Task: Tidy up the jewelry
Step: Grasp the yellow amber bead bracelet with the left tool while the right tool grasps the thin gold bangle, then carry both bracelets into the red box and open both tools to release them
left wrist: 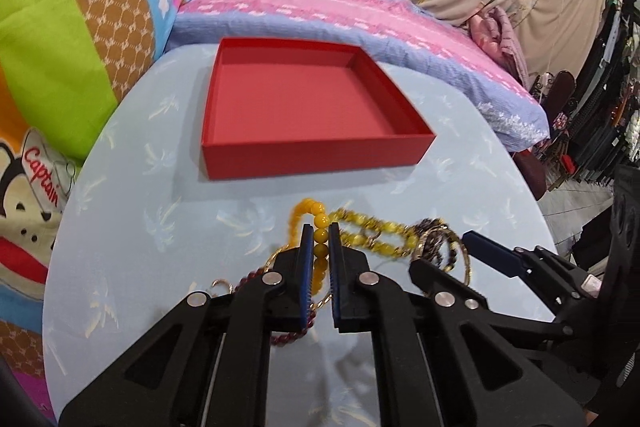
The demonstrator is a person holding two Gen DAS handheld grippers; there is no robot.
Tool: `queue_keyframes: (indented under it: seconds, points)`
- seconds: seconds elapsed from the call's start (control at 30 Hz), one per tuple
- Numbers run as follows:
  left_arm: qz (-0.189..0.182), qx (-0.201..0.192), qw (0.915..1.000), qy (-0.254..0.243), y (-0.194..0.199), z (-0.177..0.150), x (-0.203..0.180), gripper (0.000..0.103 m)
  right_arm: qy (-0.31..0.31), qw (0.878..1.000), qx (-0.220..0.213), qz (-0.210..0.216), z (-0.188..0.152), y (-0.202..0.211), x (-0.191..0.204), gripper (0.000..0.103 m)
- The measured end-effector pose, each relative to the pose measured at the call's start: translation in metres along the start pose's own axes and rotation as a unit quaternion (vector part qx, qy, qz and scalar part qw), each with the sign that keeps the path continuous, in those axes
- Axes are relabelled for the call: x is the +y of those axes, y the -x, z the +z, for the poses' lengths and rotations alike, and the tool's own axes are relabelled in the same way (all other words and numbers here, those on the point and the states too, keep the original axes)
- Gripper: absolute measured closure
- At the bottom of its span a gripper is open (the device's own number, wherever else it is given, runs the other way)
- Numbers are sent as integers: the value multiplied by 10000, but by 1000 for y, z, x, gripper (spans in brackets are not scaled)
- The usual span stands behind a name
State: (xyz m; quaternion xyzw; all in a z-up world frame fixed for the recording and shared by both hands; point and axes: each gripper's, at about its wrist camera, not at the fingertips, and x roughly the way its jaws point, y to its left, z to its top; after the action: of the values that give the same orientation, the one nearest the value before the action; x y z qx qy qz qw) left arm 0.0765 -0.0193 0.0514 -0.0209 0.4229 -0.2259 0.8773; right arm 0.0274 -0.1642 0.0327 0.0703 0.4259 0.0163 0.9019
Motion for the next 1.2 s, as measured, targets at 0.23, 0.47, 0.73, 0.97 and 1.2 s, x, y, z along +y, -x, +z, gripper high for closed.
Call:
queue_keyframes:
  seconds: [0.23, 0.47, 0.73, 0.97, 1.2]
  points:
    - [-186, -348, 9991, -172, 1, 53, -11, 96, 152, 9994, -285, 77, 55, -6, -6, 45]
    - [-56, -559, 9981, -257, -43, 132, 5, 96, 174, 9991, -375, 26, 140, -51, -22, 45]
    - [456, -321, 9978, -345, -125, 190, 30, 96, 259, 9996, -31, -81, 215, -137, -30, 45]
    - [844, -73, 9958, -353, -176, 207, 47, 96, 254, 9990, 305, -226, 239, -194, -35, 45]
    - [994, 118, 9946, -291, -199, 209, 55, 96, 212, 9978, 561, -293, 242, -218, -35, 45]
